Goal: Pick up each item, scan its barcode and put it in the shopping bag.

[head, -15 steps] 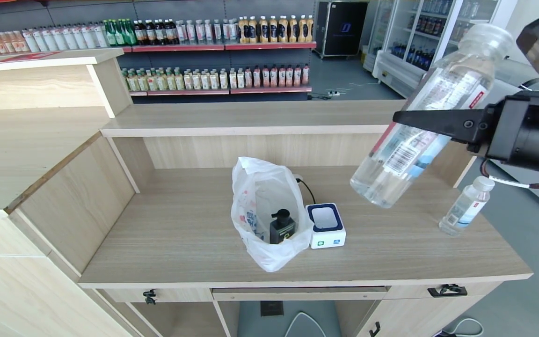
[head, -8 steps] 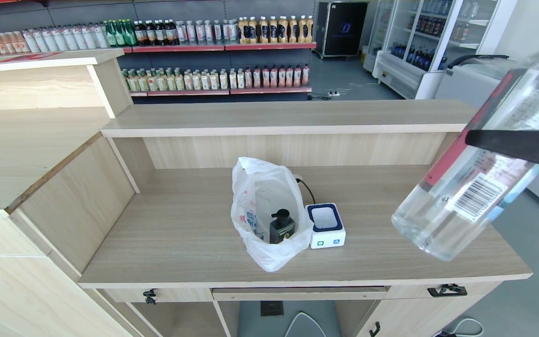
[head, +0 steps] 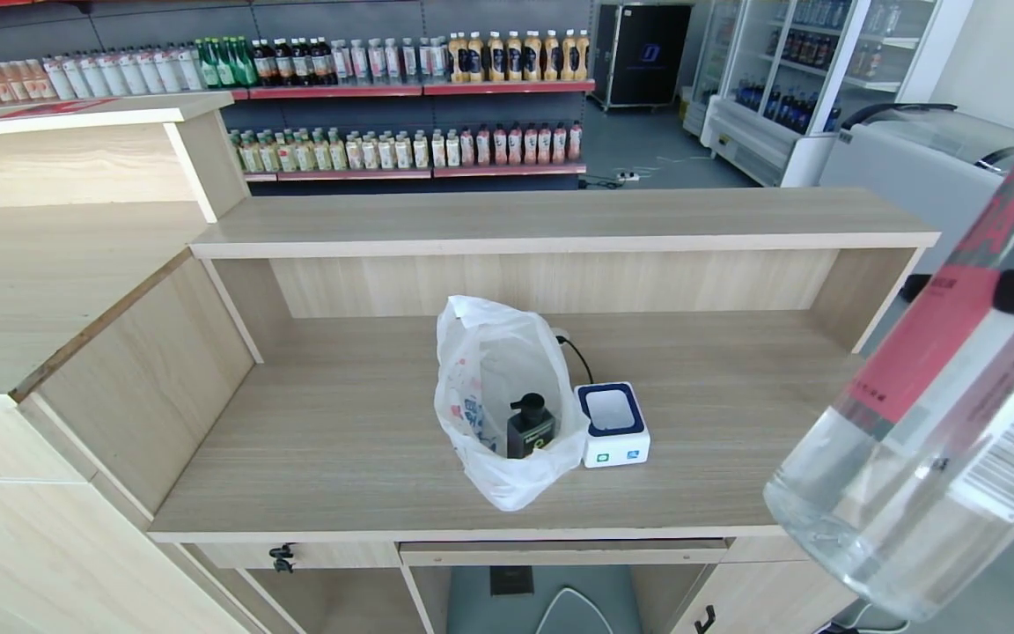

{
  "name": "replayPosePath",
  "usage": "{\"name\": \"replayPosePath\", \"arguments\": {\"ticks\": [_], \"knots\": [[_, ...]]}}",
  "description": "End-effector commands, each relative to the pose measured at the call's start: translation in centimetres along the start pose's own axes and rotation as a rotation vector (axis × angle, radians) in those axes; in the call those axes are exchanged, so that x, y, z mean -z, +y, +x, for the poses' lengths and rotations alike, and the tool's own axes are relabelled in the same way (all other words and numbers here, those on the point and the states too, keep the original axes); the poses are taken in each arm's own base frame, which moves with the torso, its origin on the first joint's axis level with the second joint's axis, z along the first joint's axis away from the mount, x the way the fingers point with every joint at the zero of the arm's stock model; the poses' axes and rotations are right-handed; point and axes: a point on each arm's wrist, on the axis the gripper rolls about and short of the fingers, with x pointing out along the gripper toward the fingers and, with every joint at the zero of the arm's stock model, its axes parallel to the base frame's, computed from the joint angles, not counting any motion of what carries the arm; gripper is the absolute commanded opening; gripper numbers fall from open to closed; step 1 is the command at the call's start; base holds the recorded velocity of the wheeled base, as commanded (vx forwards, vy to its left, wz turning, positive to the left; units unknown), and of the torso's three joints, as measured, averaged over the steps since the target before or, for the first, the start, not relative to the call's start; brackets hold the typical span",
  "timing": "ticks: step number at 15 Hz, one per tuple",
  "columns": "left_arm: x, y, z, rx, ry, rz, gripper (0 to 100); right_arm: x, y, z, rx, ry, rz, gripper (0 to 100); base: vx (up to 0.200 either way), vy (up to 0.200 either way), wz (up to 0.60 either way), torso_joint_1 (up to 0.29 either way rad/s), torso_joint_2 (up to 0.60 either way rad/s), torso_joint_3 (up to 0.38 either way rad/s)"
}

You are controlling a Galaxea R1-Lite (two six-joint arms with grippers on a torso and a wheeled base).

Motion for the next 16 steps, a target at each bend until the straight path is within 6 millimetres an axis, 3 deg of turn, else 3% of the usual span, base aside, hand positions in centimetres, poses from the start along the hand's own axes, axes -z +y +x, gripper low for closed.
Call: {"name": "replayPosePath", "arguments": {"ticks": [1,16], "knots": [[0.0,0.0,0.0,-0.001,0.000,0.000,100,-0.1,0.3,0.3,-0.028,0.005,0.016,0,0.000,0.000,0.00,0.000,0.00,0.000],[0.0,0.0,0.0,-0.001,0.000,0.000,100,-0.8,0.1,2.0,-0.049,0.022,0.014,0,0.000,0.000,0.00,0.000,0.00,0.000]]}}
